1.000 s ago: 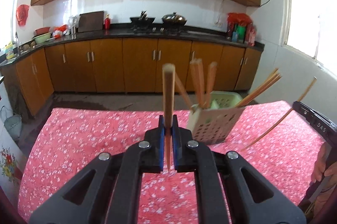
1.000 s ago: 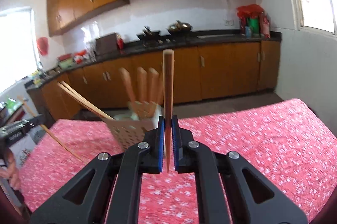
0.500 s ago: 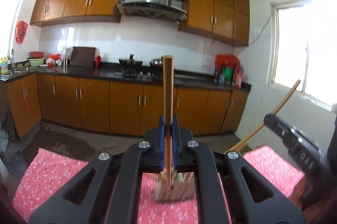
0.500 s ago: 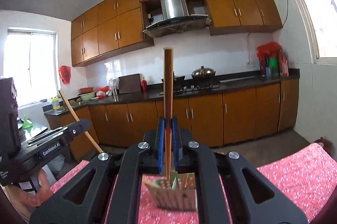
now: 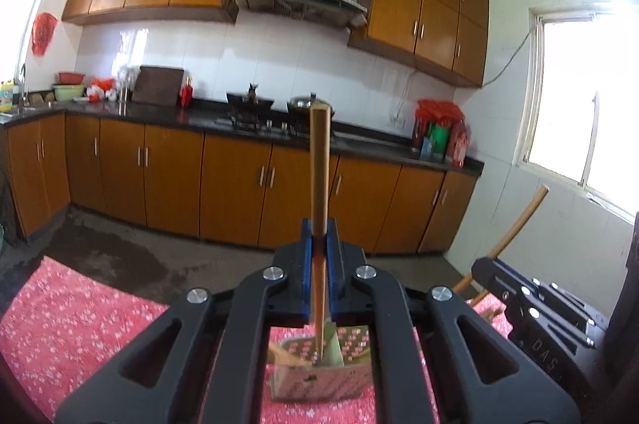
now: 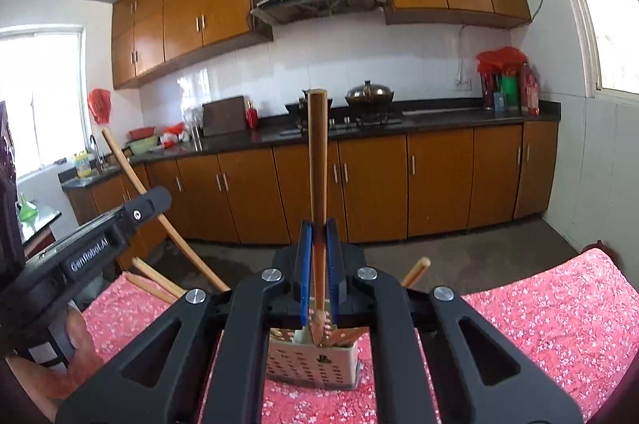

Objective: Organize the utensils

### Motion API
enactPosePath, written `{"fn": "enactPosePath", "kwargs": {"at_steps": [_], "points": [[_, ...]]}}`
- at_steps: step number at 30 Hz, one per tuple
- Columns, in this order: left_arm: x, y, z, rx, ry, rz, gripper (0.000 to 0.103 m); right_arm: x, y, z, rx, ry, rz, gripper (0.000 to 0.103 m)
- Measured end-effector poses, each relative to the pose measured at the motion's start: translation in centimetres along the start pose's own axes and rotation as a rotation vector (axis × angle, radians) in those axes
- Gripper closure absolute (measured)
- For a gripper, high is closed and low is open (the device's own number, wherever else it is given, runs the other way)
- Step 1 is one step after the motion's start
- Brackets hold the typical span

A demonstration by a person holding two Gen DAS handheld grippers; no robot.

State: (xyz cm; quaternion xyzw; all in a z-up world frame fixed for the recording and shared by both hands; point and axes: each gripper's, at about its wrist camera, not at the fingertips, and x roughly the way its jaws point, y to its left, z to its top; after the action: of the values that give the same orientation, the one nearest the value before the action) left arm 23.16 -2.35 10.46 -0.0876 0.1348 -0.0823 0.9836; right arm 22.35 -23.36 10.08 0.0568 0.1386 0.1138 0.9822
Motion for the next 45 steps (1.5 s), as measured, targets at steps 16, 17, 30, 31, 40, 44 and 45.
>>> {"fn": "enactPosePath", "kwargs": {"at_steps": [16,17,30,31,40,44,45], "points": [[-10.9,2.4,-1.6,0.143,-0.103,0.05,0.004,-8.5,0.3,-0.3,-0.065,-0.145,-0.137,0.002],[-12.0,2.3,-2.3,0.169,-0.11,0.063,0.004,-9.4,0.6,-0.9,-0.078,-0.158,-0.16,0.002],[-17.9,3.4,-12.4,0.176,0.015,0.188,0.004,-14.0,2.7,-8.7,-0.087,-0.04,-0.214,0.002],[-18.1,3.4,-13.0,0.171,0.018,0.19,0.004,-14.1,2.8,-9.2,-0.089,-0.035,-0.209,0.002],[-19.3,3.4,-16.6,0.167,0.031,0.214,0.004,-14.4,2.8,-13.8,-0.067,0.04,-0.191,0.002],[-19.4,3.4,-17.5,0.174,0.047,0.218,0.004,-14.4,2.6,-14.8,-0.05,0.057,-0.184,0.002],[-19.3,3.3,-17.7,0.176,0.053,0.219,0.004,-14.4,2.5,-15.0,-0.048,0.062,-0.185,0.002]]}}
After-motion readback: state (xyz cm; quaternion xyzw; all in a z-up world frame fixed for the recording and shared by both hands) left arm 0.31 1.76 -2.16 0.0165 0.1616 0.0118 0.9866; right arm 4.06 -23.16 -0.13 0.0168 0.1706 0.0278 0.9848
